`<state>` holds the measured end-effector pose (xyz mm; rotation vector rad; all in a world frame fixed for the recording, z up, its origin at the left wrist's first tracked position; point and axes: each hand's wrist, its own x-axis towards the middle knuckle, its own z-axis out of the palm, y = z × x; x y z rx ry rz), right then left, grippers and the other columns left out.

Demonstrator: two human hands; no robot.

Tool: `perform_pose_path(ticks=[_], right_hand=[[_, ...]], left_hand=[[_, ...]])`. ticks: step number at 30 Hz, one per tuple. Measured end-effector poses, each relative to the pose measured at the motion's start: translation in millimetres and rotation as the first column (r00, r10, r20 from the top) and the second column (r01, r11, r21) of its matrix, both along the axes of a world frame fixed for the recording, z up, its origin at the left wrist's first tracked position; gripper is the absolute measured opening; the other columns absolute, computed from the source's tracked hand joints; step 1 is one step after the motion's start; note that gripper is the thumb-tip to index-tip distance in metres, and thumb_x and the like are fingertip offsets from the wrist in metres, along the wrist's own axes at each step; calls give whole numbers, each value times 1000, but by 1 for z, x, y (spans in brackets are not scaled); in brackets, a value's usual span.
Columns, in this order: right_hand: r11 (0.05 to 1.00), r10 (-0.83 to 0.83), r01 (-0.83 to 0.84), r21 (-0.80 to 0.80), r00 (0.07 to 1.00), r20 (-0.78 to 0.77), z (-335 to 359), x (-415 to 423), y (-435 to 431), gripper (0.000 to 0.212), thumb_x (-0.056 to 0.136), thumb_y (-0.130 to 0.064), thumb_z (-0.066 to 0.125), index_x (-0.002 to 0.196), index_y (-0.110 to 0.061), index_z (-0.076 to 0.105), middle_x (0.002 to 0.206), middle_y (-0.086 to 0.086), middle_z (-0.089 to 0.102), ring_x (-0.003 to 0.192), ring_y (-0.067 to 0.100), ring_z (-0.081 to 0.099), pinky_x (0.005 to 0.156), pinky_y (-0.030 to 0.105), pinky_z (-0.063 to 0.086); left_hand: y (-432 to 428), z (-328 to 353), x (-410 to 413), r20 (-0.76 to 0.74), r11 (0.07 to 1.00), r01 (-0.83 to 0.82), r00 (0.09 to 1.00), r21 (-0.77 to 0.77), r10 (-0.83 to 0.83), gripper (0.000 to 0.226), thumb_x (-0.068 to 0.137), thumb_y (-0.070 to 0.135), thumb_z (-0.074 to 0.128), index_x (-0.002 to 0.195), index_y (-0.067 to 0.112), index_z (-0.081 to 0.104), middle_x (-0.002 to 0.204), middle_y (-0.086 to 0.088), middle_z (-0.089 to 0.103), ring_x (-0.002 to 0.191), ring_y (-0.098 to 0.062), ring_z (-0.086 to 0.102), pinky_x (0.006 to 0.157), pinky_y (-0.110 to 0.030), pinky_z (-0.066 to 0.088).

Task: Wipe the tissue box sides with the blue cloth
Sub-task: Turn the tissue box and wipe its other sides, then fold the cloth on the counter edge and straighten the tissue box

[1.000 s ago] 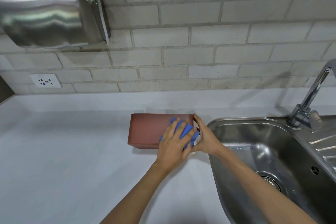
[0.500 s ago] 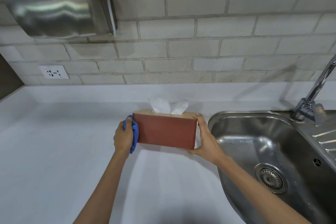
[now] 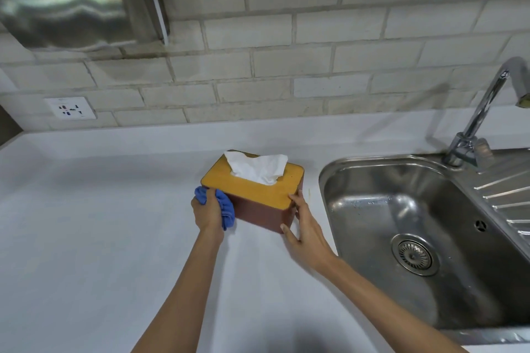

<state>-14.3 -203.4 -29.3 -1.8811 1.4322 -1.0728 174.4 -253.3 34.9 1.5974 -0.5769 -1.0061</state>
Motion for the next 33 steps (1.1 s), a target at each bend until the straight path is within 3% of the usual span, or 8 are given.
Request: perform_pose_path(ticks=[3, 6, 9, 14, 17, 25, 29, 33], right_hand=[[999, 26, -26, -20, 1000, 7, 2, 10, 2, 65, 92, -19, 53, 145, -26, 16, 161, 4, 9, 146, 19, 21, 112, 34, 34], [999, 38, -38, -35, 999, -4, 3, 19, 1, 65, 89, -16, 52, 146, -17, 21, 158, 5, 17, 147, 8, 5, 104, 15, 27], [998, 48, -48, -32, 999, -14, 7, 17, -2, 64, 86, -9, 54, 144, -15, 27, 157, 9, 20, 143, 0, 9, 99, 2, 23], [993, 118, -118, -19, 993, -25, 14, -3, 0, 64, 85, -3, 55, 143, -15, 33, 149, 5, 34, 137, 20, 37, 110, 30, 37], [999, 8, -9, 39, 999, 37, 22, -11, 9, 44, 88, -9, 60, 131, -14, 50, 125, -3, 54, 114, 21, 59, 94, 23, 45], [968, -13, -25, 250, 989, 149, 53, -27, 48, 18, 79, -26, 75, 89, -12, 70, 75, -2, 65, 63, 3, 53, 60, 12, 43], [965, -59, 39, 259, 996, 74, 71, -46, 59, 22, 84, -18, 71, 91, 2, 71, 82, 11, 70, 71, 14, 58, 66, 22, 48], [951, -94, 63, 303, 992, 89, 92, -71, 73, 24, 91, -16, 61, 92, 7, 67, 79, 19, 64, 74, 22, 56, 68, 33, 45]], left_hand=[[4, 2, -23, -48, 1000, -16, 999, -26, 15, 20, 91, 26, 54, 86, 6, 56, 78, -17, 61, 83, -36, 59, 63, -36, 50], [12, -1, -50, -78, 999, 35, 996, 32, -32, 61, 81, 33, 69, 127, -1, 46, 117, -26, 62, 105, -41, 62, 91, -49, 53], [14, -9, -59, -31, 997, 62, 998, 37, -61, 59, 77, 27, 73, 126, 3, 48, 113, -20, 64, 98, -36, 65, 85, -41, 54], [20, -9, -45, -49, 995, 73, 996, 74, -69, 19, 84, 18, 58, 93, 6, 46, 77, -13, 53, 64, -28, 51, 57, -39, 48], [42, -13, -44, -254, 977, 193, 953, 90, -165, 21, 91, 26, 48, 86, 7, 43, 67, -10, 42, 47, -20, 42, 42, -22, 34], [101, -2, -82, -716, 832, 533, 520, -154, -466, 32, 92, 24, 40, 83, 2, 62, 67, -9, 73, 62, -19, 72, 61, -29, 60], [115, 2, -101, -676, 764, 633, 508, -126, -533, 30, 90, 29, 45, 102, 6, 60, 104, -15, 64, 99, -35, 59, 73, -41, 47], [132, -3, -120, -631, 709, 690, 488, -143, -603, 39, 86, 41, 53, 111, 13, 62, 106, -12, 65, 89, -26, 62, 67, -35, 49]])
